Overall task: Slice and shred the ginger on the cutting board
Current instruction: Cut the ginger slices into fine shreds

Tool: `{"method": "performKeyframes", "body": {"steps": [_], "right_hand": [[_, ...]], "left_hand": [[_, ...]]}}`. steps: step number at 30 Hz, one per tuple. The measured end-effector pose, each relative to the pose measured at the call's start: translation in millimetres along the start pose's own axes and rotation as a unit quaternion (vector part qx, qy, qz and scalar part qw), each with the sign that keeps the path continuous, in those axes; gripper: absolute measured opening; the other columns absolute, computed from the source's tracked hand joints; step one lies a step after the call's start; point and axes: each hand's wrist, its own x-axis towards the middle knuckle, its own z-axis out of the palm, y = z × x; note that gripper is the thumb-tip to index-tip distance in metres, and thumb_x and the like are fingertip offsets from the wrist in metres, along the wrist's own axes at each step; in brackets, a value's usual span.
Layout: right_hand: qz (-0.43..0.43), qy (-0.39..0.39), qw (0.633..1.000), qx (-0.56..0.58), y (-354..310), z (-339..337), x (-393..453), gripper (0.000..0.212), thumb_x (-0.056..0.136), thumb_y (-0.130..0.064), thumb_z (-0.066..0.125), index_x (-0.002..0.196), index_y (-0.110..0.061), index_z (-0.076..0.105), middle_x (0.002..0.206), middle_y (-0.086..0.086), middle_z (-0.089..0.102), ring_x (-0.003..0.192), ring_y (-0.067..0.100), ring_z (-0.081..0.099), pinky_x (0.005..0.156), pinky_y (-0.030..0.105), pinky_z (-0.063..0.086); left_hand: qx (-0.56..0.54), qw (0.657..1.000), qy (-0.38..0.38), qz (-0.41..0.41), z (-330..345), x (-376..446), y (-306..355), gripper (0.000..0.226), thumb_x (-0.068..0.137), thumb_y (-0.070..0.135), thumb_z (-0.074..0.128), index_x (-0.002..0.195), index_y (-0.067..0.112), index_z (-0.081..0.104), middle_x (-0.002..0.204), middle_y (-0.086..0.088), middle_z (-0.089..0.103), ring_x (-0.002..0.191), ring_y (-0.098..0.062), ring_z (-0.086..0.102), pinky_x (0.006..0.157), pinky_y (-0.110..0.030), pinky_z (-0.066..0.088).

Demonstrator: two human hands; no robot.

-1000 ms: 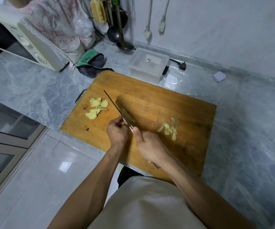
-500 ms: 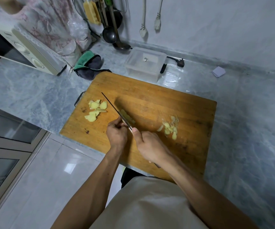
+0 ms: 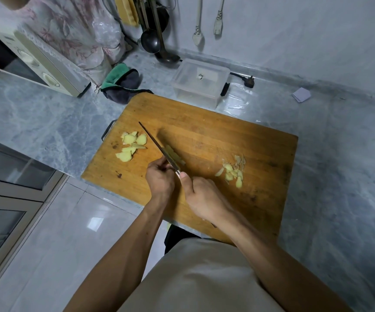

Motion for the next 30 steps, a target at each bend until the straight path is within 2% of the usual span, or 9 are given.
{"method": "performKeyframes", "body": {"steps": [2, 5, 10, 15, 21, 26, 28, 30], "right_hand": [[0.0, -0.003, 1.0, 0.005, 1.2, -0.1, 1.3, 0.067, 0.108, -0.051, 0.022, 0.065, -0.01, 0.053, 0.055, 0.001, 0.054, 0.046, 0.014, 0.051, 0.042, 0.028, 0.037], [0.004, -0.012, 1.0, 0.02, 2.1, 0.5, 2.9, 0.067, 0.107, -0.052, 0.022, 0.065, -0.01, 0.053, 0.054, 0.001, 0.053, 0.045, 0.016, 0.051, 0.046, 0.033, 0.043], [0.0, -0.01, 1.0, 0.016, 2.9, 2.9, 4.4, 0.066, 0.107, -0.052, 0.022, 0.063, -0.012, 0.051, 0.056, 0.001, 0.053, 0.048, 0.015, 0.051, 0.047, 0.029, 0.036], [0.011, -0.021, 1.0, 0.017, 3.1, 4.0, 6.4, 0.067, 0.106, -0.054, 0.02, 0.066, -0.012, 0.053, 0.059, 0.002, 0.055, 0.051, 0.017, 0.054, 0.049, 0.032, 0.041], [0.024, -0.038, 0.999, 0.02, 2.1, 1.7, 7.8, 0.07, 0.106, -0.056, 0.019, 0.074, -0.009, 0.059, 0.063, 0.003, 0.055, 0.055, 0.016, 0.051, 0.06, 0.041, 0.055], [0.008, -0.024, 1.0, 0.009, 4.6, 8.0, 8.8, 0.064, 0.106, -0.055, 0.021, 0.067, -0.015, 0.052, 0.061, 0.001, 0.056, 0.051, 0.016, 0.054, 0.049, 0.028, 0.039], [0.002, -0.021, 1.0, 0.005, 5.7, 9.0, 9.5, 0.063, 0.106, -0.055, 0.021, 0.066, -0.016, 0.05, 0.06, 0.0, 0.056, 0.051, 0.016, 0.054, 0.049, 0.028, 0.038], [0.0, -0.026, 1.0, 0.005, 4.9, 9.5, 10.0, 0.064, 0.106, -0.056, 0.02, 0.066, -0.017, 0.05, 0.059, 0.0, 0.055, 0.05, 0.016, 0.054, 0.049, 0.031, 0.041]], "left_hand": [[0.007, 1.0, -0.002, 0.001, -0.1, 0.9, -0.2, 0.028, 0.082, -0.011, 0.057, 0.097, 0.003, 0.076, 0.082, -0.005, 0.072, 0.062, 0.003, 0.058, 0.062, -0.011, 0.048], [0.01, 1.0, -0.004, -0.004, 0.7, 4.0, -3.7, 0.033, 0.08, -0.013, 0.055, 0.102, 0.002, 0.075, 0.084, -0.008, 0.071, 0.062, 0.001, 0.056, 0.062, -0.012, 0.049], [0.025, 1.0, -0.001, -0.009, 0.8, 7.2, -7.2, 0.027, 0.081, -0.008, 0.059, 0.1, 0.003, 0.076, 0.089, -0.007, 0.073, 0.074, -0.012, 0.064, 0.067, -0.021, 0.054], [0.028, 1.0, 0.004, -0.003, 1.5, 7.4, -8.2, 0.024, 0.083, -0.006, 0.059, 0.095, 0.004, 0.077, 0.091, -0.009, 0.073, 0.079, -0.014, 0.063, 0.067, -0.017, 0.051], [0.021, 0.999, -0.002, -0.034, 3.0, 10.3, -13.4, 0.031, 0.078, -0.006, 0.058, 0.098, 0.008, 0.077, 0.093, -0.009, 0.073, 0.09, -0.025, 0.069, 0.078, -0.037, 0.059], [0.017, 1.0, 0.002, -0.025, 1.2, 7.6, -9.7, 0.02, 0.082, -0.004, 0.061, 0.089, 0.006, 0.077, 0.092, -0.01, 0.073, 0.086, -0.022, 0.069, 0.074, -0.028, 0.056], [0.008, 1.0, 0.002, -0.021, 0.2, 5.1, -5.7, 0.018, 0.083, -0.003, 0.061, 0.09, 0.005, 0.077, 0.089, -0.007, 0.073, 0.081, -0.018, 0.068, 0.072, -0.023, 0.055], [0.005, 1.0, 0.002, -0.015, -0.6, 4.0, -2.4, 0.018, 0.084, -0.005, 0.061, 0.088, 0.004, 0.076, 0.082, -0.002, 0.072, 0.073, -0.011, 0.065, 0.065, -0.013, 0.051]]}}
